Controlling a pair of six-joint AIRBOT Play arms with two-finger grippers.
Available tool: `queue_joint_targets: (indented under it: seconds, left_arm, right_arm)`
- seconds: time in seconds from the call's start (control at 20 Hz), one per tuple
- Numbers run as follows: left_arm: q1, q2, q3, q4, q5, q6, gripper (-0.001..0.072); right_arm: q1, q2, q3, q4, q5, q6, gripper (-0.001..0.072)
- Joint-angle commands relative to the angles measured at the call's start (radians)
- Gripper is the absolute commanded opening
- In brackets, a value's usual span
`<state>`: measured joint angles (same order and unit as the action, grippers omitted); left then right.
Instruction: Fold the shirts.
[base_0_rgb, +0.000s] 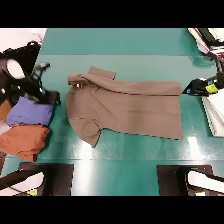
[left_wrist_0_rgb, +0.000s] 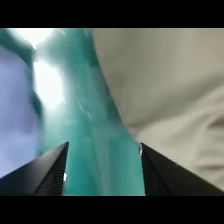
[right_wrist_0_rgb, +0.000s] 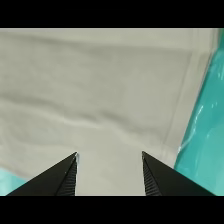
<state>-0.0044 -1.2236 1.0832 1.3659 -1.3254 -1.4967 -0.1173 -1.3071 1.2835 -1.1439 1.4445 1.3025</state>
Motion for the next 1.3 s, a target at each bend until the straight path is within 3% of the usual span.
queue_joint_targets:
  seconds: [0.0,0.5,0.55,0.65,0.7,1.0,1.25]
  left_arm:
    - [0.005,0.057,-0.245,-0.128,0.134,-0.016,0.0531]
    - [0.004,0.055,-0.396,-0.341,0.384,-0.036,0.0529]
    - [0.004,0.055,-0.396,-0.346,0.401,-0.038,0.0483]
    - [0.004,0.055,-0.396,-0.347,0.405,-0.040,0.0106]
    - [0.004,0.057,-0.396,-0.349,0.398,-0.040,0.0029]
    - [0.004,0.057,-0.296,-0.350,0.282,0.049,0.0028]
    - [0.004,0.057,-0.258,-0.358,0.323,0.064,0.0028]
  right_arm:
    - [-0.005,0.107,-0.135,0.045,-0.033,-0.018,0.0445]
    - [-0.005,0.198,-0.164,0.079,-0.030,-0.029,0.0445]
    - [-0.006,0.203,-0.164,0.070,-0.026,-0.029,0.0446]
    - [-0.013,0.206,-0.164,0.048,0.003,-0.029,0.0445]
    - [-0.024,0.205,-0.170,0.027,0.026,-0.029,0.0446]
    - [-0.241,0.273,-0.462,-0.104,0.043,-0.021,0.0448]
    - [-0.397,0.278,-0.692,-0.099,-0.044,-0.030,0.0447]
